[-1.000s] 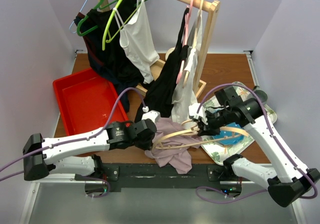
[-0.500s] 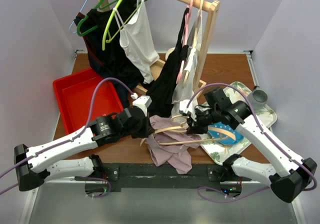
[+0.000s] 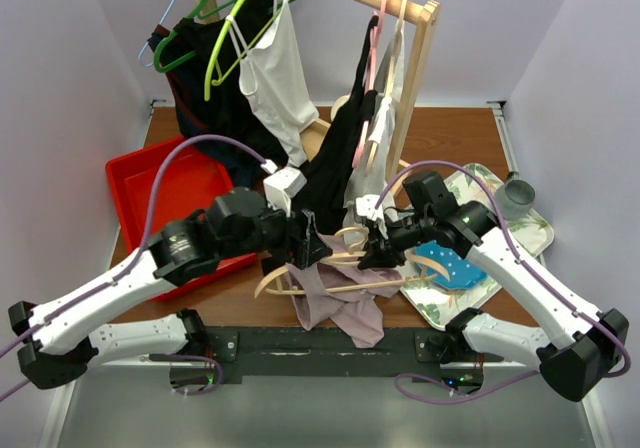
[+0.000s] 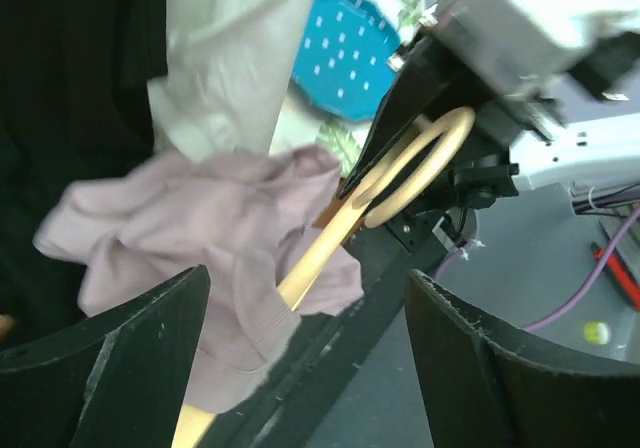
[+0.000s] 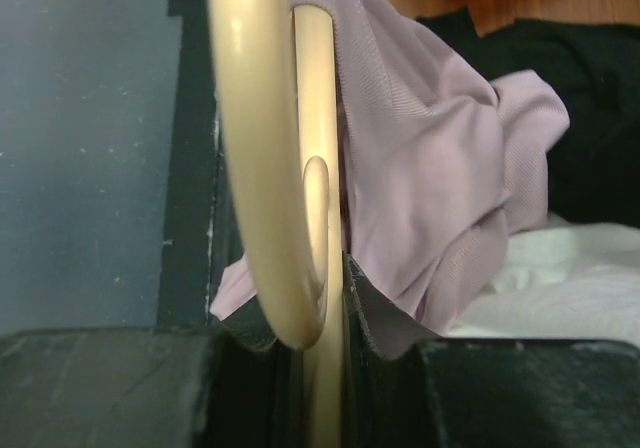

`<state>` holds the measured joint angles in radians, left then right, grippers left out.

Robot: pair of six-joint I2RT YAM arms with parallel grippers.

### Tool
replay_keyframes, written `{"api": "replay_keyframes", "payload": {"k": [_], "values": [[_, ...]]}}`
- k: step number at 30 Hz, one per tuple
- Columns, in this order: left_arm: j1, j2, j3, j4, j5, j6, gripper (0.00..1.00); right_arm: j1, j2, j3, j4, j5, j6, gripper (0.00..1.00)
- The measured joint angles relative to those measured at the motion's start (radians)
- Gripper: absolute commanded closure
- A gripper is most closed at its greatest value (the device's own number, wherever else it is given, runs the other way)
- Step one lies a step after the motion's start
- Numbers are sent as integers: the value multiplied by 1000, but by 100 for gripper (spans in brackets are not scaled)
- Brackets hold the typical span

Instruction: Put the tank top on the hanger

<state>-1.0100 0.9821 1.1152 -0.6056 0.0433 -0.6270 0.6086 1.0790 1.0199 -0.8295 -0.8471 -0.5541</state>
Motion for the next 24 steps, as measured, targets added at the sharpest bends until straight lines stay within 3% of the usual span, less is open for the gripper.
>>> {"api": "replay_keyframes", "payload": {"k": [6,12,18,24], "values": [[2,-145,69,-48,61,327,11,-2,-25,0,-24,-55,-63,100],[2,-282,-36,-4,236,592,11,-15,-27,2,-100,-83,-163,100],[2,-98,-95,27,374,691,18,-21,-21,21,-138,-89,-215,100],[2,96,-98,42,425,719,38,-29,-18,37,-152,-91,-230,100]]}}
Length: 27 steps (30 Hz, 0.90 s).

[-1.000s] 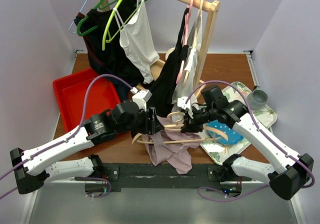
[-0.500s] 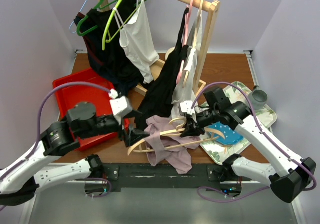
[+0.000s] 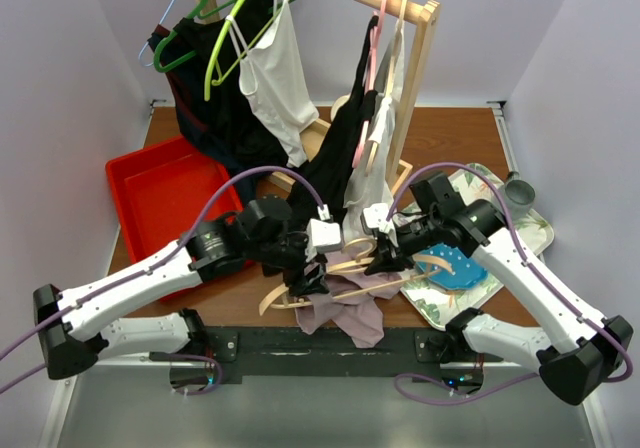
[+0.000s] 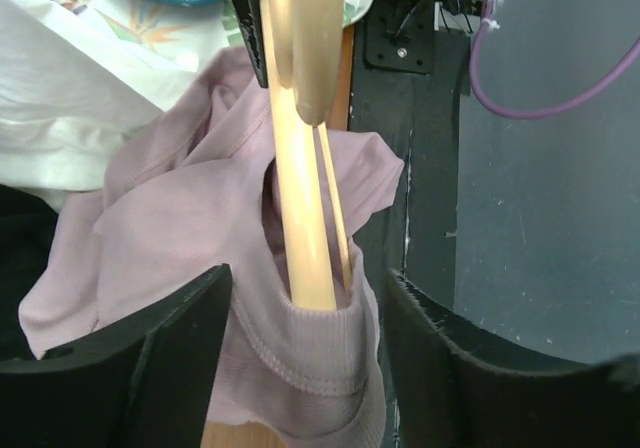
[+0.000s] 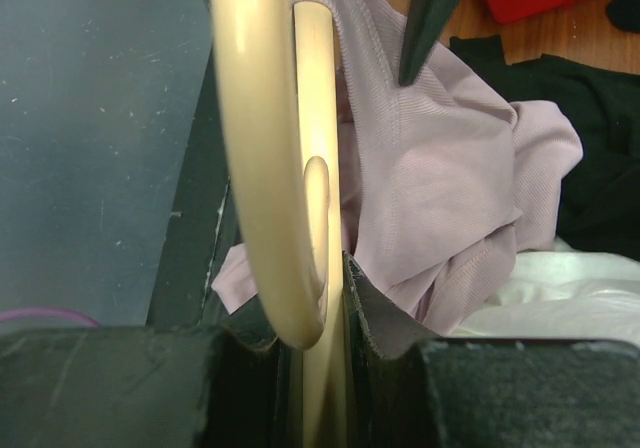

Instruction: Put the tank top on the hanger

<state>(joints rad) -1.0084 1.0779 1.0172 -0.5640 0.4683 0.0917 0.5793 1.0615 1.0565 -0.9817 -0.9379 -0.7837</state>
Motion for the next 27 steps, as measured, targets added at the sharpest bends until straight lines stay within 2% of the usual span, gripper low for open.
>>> {"api": "replay_keyframes", "payload": {"k": [3,4,7,10,12,15,16,18,22,27], "values": [[-1,26,0,-2,10,5,57,-4,0,0,0,0,-3,100],[-1,30,0,-4,13,5,70,-5,0,0,0,0,-3,100],[-1,33,-3,-6,21,-5,100,-5,0,0,3,3,-5,100],[3,32,-25,16,14,-30,100,-7,0,0,0,4,-2,100],[0,26,-41,32,15,-48,100,-7,3,0,-6,4,-2,75],[0,-2,-69,50,13,-77,100,-8,5,1,-5,-2,14,24],[0,-22,-88,45,13,-91,100,-15,4,6,-8,-2,27,18],[0,-74,-135,34,3,-127,100,-46,3,32,-10,-5,49,12],[0,-145,-169,8,-17,-198,100,-138,-4,145,-37,13,75,11],[0,-171,-171,9,-61,-269,100,-161,-63,281,-98,113,60,11]]}}
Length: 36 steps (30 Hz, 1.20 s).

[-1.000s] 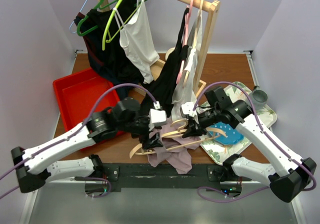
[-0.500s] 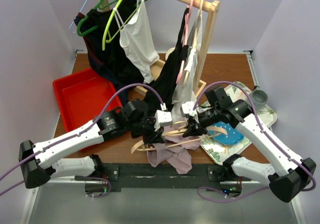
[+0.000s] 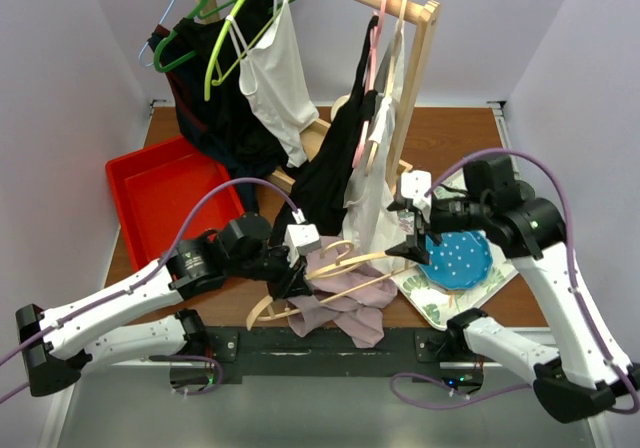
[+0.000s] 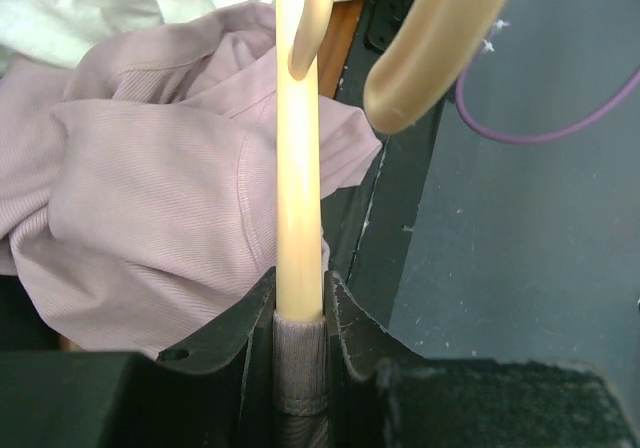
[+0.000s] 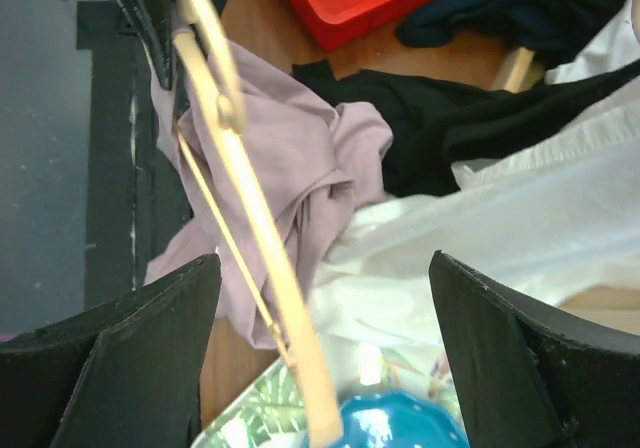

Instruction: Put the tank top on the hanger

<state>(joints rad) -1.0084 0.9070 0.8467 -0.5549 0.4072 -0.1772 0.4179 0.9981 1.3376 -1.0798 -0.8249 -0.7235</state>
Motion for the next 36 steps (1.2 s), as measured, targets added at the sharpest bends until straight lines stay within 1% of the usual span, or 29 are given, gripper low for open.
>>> {"api": "replay_keyframes", "payload": {"k": [2,4,7,8,10,12,15,18,23,26,28,29,30,31,35,36], "values": [[0,-2,-6,6,-23,-31,100,0,-44,5,-33,32,-25,11],[0,-9,-16,21,-47,-64,100,0,-93,-21,-84,52,-84,12],[1,-27,-29,50,-87,-130,100,0,-162,-107,-150,67,-195,21],[1,-29,-29,62,-95,-147,100,0,-174,-138,-167,67,-230,26],[2,-25,-29,99,-104,-181,100,1,-175,-216,-210,48,-309,29],[3,-9,-25,126,-109,-207,100,14,-150,-281,-216,32,-353,29],[3,25,-10,145,-114,-229,100,122,-100,-394,-137,47,-362,30],[3,41,-2,159,-126,-250,100,208,-68,-476,-69,100,-358,29],[3,42,-2,180,-155,-291,100,320,-60,-555,71,208,-321,27],[3,49,-2,201,-167,-320,100,377,-55,-616,156,278,-300,25],[3,55,-2,206,-169,-329,100,394,-54,-651,193,323,-289,25],[3,60,-2,211,-169,-336,100,400,-54,-666,212,346,-283,22],[3,64,-2,217,-169,-340,100,402,-54,-678,229,363,-279,4],[3,69,-2,221,-169,-344,100,404,-55,-692,250,383,-272,1],[3,81,-2,249,-169,-366,100,412,-57,-737,321,441,-245,2],[4,83,-2,254,-169,-371,100,413,-57,-744,333,446,-241,6]]}}
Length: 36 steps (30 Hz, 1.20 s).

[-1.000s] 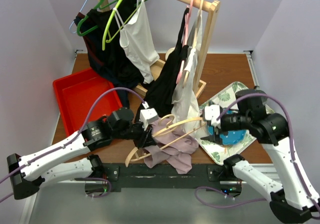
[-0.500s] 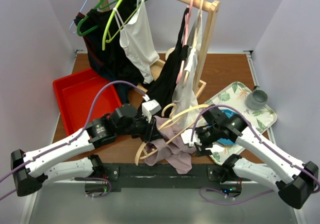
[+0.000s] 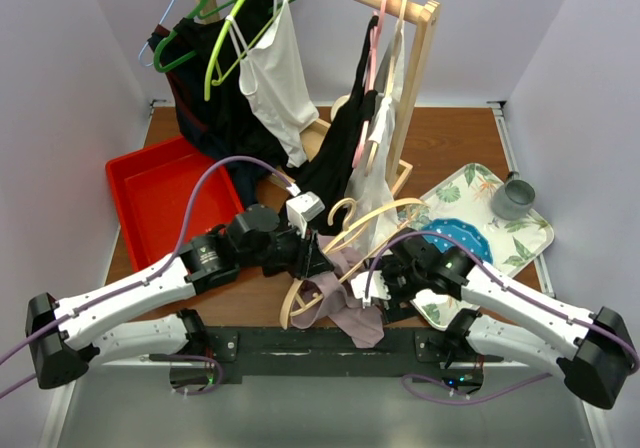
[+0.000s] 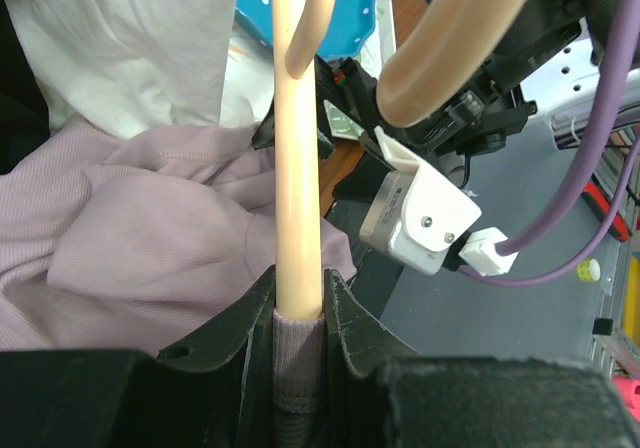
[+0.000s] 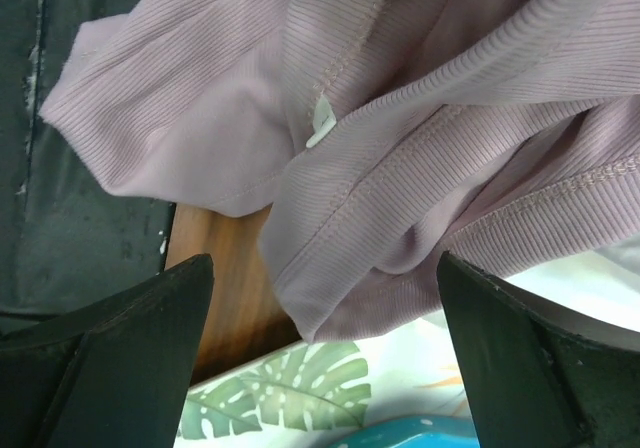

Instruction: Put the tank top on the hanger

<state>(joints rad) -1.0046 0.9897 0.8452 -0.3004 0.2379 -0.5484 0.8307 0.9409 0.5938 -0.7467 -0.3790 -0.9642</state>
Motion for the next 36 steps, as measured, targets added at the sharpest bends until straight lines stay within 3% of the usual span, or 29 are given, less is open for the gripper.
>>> {"api": "replay_keyframes", "payload": {"k": [2,3,5,6,9,10,12,19,29,36], "values": [[2,3,0,7,-1,-10,100,1,0,-14,22,11,8,16],[2,4,0,9,-1,-13,100,2,0,-16,27,17,11,28],[3,6,0,13,-1,-18,100,2,0,-17,41,26,19,40],[3,6,0,15,-1,-18,100,2,-1,-17,48,28,23,57],[3,5,0,18,-3,-18,100,2,-7,-17,59,36,33,77],[3,4,0,18,-6,-18,100,2,-13,-17,60,43,37,90],[3,-2,0,16,-8,-18,100,1,-26,-17,60,49,47,100],[3,-72,0,-22,-21,-16,100,-47,-64,4,2,58,49,100],[9,-317,-37,-47,-43,4,100,-288,-229,117,-127,100,59,100],[10,-348,-40,-90,-41,67,100,-465,-226,200,-76,104,169,100]]}}
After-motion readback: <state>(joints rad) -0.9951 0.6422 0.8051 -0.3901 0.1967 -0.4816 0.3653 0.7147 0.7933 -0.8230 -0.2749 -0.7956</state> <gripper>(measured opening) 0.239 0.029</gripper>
